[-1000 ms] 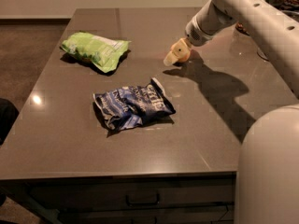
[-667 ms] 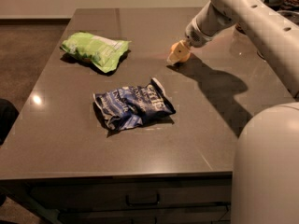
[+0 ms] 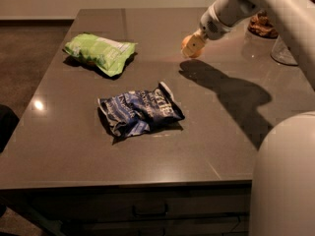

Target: Pick orange

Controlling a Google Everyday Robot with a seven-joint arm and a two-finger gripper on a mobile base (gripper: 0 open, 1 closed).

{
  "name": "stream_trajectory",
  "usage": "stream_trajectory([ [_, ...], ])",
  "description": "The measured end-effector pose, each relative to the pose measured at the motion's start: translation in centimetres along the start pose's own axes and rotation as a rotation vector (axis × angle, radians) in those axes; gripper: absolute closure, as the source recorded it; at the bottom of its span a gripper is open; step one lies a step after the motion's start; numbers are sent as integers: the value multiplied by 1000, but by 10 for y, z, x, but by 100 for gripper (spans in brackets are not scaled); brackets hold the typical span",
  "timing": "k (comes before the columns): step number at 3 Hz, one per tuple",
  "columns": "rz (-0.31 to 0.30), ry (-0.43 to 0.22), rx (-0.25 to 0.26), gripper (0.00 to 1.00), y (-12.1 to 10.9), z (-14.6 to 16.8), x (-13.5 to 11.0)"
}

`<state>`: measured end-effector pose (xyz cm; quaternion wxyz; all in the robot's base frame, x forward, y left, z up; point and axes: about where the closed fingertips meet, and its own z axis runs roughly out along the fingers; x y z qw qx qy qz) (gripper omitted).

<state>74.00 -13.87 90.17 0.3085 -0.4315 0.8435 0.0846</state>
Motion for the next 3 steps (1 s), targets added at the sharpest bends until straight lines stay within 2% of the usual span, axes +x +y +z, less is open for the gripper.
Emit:
stream_trajectory([
  [1,-20,-34,1,96,1,-43,-12],
  [2,-54,-51,-6,100,7,-75,-22],
  [3,-62,-45,-15,100,10,-77,-22],
])
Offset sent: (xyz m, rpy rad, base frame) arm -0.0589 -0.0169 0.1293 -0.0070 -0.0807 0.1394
